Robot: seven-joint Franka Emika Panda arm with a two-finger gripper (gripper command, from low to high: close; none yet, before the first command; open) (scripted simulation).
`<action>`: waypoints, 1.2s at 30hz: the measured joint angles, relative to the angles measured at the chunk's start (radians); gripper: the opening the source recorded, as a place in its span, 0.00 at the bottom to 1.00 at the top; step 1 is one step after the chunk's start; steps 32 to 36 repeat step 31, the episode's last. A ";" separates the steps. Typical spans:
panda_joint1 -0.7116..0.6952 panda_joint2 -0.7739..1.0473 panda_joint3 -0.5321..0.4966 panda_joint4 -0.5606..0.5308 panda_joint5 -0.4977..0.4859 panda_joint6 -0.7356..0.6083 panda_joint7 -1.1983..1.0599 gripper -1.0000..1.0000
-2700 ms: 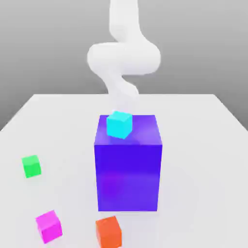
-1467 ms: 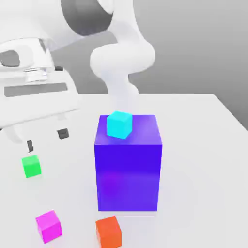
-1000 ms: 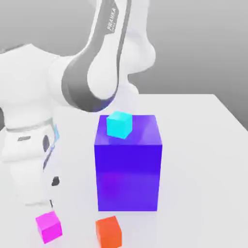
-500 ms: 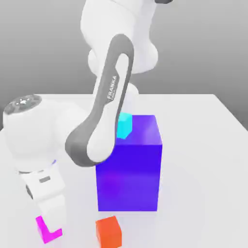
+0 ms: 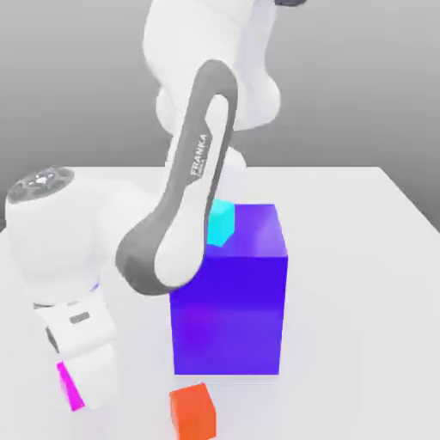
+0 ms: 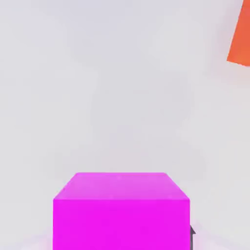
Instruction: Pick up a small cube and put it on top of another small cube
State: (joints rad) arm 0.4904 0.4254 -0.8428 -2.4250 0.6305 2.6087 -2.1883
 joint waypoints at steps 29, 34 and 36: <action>0.006 0.011 -0.459 -0.310 0.214 0.033 0.573 0.00; -0.039 0.005 -0.406 -0.305 0.248 0.051 0.548 0.00; -0.039 0.005 -0.406 -0.305 0.248 0.051 0.548 0.00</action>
